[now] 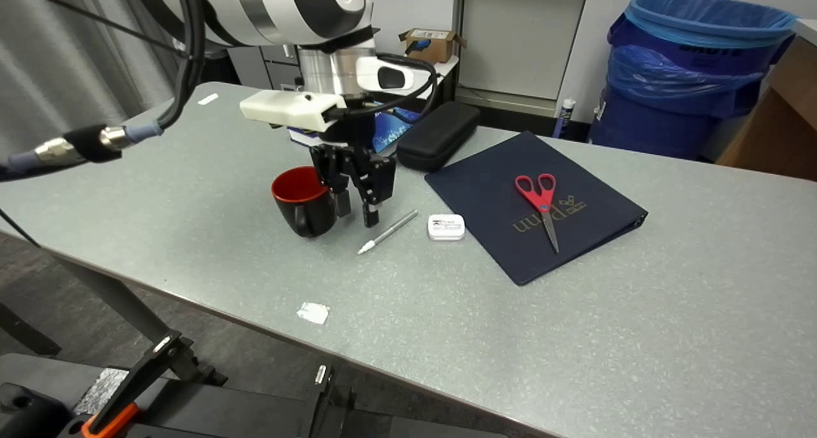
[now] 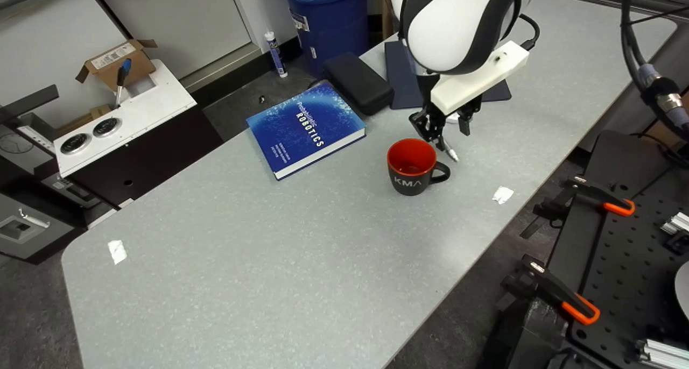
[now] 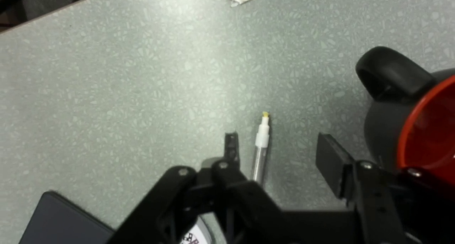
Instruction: Take the pen out of the mug and put it on the table
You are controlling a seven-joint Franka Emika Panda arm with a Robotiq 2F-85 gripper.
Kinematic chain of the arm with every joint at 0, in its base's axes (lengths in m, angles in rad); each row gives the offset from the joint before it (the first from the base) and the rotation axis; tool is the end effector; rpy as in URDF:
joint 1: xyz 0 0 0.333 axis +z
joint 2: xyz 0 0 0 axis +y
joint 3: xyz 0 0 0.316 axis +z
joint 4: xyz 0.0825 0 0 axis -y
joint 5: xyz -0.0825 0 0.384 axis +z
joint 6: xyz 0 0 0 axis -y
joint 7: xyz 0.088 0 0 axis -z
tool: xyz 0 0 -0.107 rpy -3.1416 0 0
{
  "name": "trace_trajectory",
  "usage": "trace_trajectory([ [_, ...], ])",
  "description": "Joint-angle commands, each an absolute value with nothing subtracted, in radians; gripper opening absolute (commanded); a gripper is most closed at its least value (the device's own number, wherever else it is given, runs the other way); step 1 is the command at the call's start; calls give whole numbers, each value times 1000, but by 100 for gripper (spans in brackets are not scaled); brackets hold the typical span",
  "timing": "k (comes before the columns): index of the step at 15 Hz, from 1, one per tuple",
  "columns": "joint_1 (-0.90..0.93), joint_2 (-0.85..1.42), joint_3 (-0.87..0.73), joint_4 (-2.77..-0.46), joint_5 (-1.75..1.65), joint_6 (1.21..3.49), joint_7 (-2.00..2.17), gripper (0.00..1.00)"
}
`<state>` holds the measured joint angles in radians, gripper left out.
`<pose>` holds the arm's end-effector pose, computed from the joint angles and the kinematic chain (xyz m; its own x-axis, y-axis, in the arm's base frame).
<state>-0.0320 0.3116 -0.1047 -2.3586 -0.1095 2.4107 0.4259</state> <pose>0.4763 -0.0687 0.1787 0.8641 -0.4607 -0.2027 -0.4291 -0.8848 0.1816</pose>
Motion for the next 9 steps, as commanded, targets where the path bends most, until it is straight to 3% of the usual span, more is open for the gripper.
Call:
trace_trajectory([
  [1,-11,272,-127,-2355,-116,2361,433,92],
  [2,-12,267,-127,-2354,-114,2355,433,99],
  [9,-21,273,-119,-2350,-105,2346,418,100],
])
